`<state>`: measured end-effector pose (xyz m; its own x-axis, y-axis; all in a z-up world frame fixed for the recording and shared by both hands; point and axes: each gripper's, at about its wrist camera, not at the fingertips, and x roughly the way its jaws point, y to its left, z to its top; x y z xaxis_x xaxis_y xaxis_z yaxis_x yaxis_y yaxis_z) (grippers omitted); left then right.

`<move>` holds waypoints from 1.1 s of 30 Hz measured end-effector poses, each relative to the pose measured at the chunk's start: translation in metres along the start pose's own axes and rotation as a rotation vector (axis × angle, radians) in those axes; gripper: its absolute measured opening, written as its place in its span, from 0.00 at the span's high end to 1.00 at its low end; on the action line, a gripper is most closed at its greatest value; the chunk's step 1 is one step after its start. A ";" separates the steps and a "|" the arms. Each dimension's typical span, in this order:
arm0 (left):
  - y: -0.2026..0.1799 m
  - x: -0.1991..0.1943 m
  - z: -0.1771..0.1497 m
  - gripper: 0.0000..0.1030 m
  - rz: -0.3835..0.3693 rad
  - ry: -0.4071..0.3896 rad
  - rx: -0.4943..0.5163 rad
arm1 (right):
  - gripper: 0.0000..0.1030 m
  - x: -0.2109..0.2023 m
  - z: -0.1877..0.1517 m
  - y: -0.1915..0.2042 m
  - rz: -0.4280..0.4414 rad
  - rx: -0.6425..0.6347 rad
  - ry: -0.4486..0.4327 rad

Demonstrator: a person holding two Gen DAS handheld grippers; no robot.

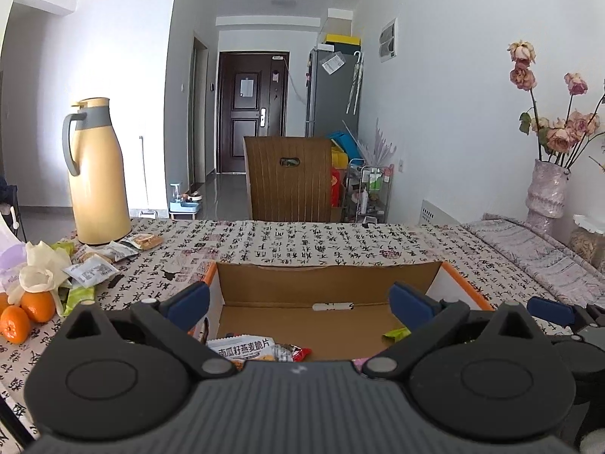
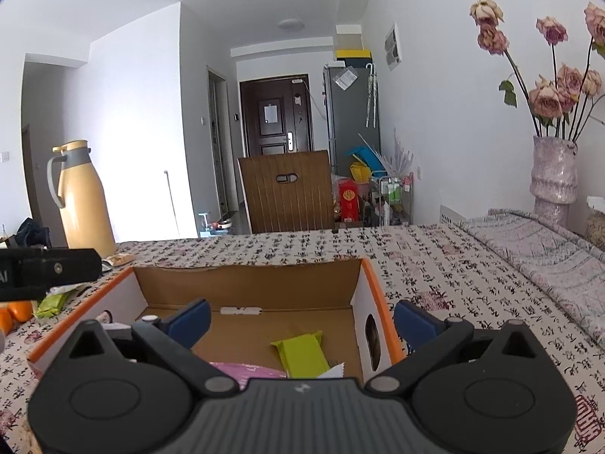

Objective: Organize snacks
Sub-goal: 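Move both open tools back over the snack pile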

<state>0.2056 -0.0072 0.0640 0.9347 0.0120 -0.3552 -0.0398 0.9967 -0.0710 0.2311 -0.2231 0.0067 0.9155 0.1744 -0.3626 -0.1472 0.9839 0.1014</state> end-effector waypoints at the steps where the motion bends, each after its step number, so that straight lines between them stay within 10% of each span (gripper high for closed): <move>1: 0.000 -0.003 0.000 0.00 -0.001 -0.003 0.000 | 0.00 -0.003 0.001 0.000 0.001 -0.001 -0.003; 33: 0.037 -0.099 -0.063 0.00 -0.013 0.067 0.011 | 0.00 -0.107 -0.064 0.035 0.029 -0.072 0.108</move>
<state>0.0891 0.0237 0.0384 0.9095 -0.0058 -0.4156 -0.0236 0.9976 -0.0656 0.1044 -0.2043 -0.0101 0.8655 0.2026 -0.4582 -0.2033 0.9779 0.0484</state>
